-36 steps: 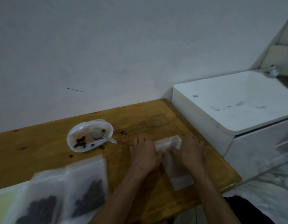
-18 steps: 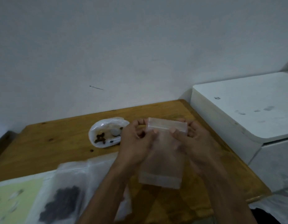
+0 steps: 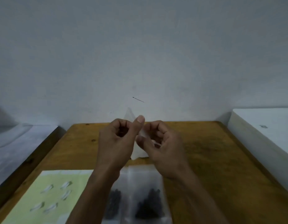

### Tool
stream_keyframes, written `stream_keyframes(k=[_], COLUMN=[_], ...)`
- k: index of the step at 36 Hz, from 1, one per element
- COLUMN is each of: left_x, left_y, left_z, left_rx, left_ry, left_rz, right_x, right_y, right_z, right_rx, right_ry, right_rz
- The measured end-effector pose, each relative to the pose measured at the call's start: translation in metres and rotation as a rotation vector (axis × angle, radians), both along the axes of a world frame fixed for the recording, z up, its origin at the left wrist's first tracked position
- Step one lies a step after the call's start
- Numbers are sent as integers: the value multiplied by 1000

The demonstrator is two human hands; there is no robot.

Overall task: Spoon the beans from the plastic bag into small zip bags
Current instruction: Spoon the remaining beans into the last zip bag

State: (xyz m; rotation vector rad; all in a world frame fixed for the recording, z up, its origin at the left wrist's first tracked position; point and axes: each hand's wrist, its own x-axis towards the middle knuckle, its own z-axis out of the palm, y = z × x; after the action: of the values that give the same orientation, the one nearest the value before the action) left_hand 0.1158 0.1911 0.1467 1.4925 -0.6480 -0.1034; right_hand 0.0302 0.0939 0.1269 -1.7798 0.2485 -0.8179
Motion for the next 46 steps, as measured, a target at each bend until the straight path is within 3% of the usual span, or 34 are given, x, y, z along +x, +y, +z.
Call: stream_keyframes(k=[4, 14, 16, 20, 23, 28, 34, 40, 44, 46], left_x=[16, 26, 26, 24, 23, 13, 11, 8, 8, 17], left_y=[17, 31, 31, 28, 26, 24, 23, 31, 33, 38], left_z=[-6, -13, -14, -14, -13, -10, -8, -3, -3, -5], left_rx=[-61, -47, 11, 175, 292, 428, 469, 560, 512, 578], left_ry=[67, 62, 16, -177, -313, -445, -396, -420, -477, -587], left_rz=[-12, -93, -92, -28, 55, 145, 109, 73, 36, -7], right_x=[12, 25, 24, 23, 26, 22, 10, 13, 11, 11], right_y=[9, 11, 11, 14, 10, 0, 2, -11, -13, -15], right_z=[0, -1, -2, -5, -10, -7, 1, -5, -9, -11], right_rx=[124, 372, 282, -294, -517, -545, -474, -432, -343, -313], right_ry=[-15, 8, 24, 35, 17, 66, 185, 351, 329, 291], right_rz=[158, 226, 190, -65, -295, -488, -126, -131, -69, -30])
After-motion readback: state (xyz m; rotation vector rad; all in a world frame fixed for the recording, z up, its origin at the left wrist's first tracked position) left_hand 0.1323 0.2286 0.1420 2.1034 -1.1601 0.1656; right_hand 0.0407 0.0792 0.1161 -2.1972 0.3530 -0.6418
